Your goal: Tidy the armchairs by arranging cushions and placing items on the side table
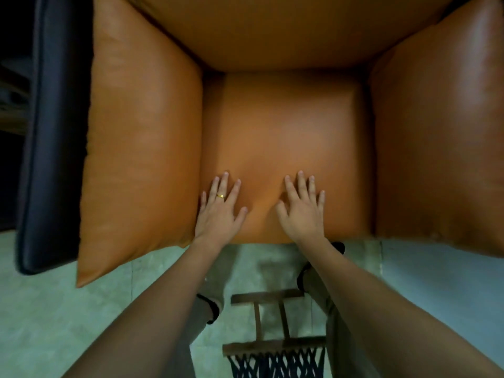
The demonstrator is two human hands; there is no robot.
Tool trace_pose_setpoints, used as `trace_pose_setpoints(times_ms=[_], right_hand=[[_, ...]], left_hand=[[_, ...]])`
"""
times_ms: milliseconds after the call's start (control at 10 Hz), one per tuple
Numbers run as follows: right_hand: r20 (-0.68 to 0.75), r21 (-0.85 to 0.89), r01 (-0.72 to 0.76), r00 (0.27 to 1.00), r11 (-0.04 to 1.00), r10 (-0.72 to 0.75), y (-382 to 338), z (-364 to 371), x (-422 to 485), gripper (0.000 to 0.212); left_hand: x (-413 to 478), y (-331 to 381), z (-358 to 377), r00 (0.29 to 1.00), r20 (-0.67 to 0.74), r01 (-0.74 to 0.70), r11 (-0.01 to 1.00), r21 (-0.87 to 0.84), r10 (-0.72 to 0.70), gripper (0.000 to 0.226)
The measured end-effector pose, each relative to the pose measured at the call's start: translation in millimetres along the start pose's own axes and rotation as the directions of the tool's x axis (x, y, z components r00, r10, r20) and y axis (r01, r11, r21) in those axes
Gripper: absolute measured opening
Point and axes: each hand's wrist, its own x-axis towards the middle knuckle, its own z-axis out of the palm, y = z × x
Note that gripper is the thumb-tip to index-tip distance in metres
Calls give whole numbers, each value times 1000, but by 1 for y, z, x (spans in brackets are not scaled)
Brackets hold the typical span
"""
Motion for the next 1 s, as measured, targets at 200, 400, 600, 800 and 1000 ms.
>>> trace_pose_setpoints(times_ms=[200,400,600,800,1000], right_hand=[[-254,-243,166,940,956,-228,22,24,60,73],[-239,-294,224,924,929,-298,28,7,80,71],[-179,-210,133,969,969,-172,57,-90,187,73],[20,-84,112,994,990,-111,91,-122,155,75],[275,238,-62,961,969,-6,63,-107,38,70]], left_hand=[[56,-5,29,982,-186,-20,992,121,42,76],[92,4,2,958,-278,85,996,31,-73,67],[205,-3,-73,964,-247,73,990,-117,-101,61],[140,30,-57,989,-129,53,983,-178,-77,59],[-4,56,-39,963,201,263,781,-566,-178,50]])
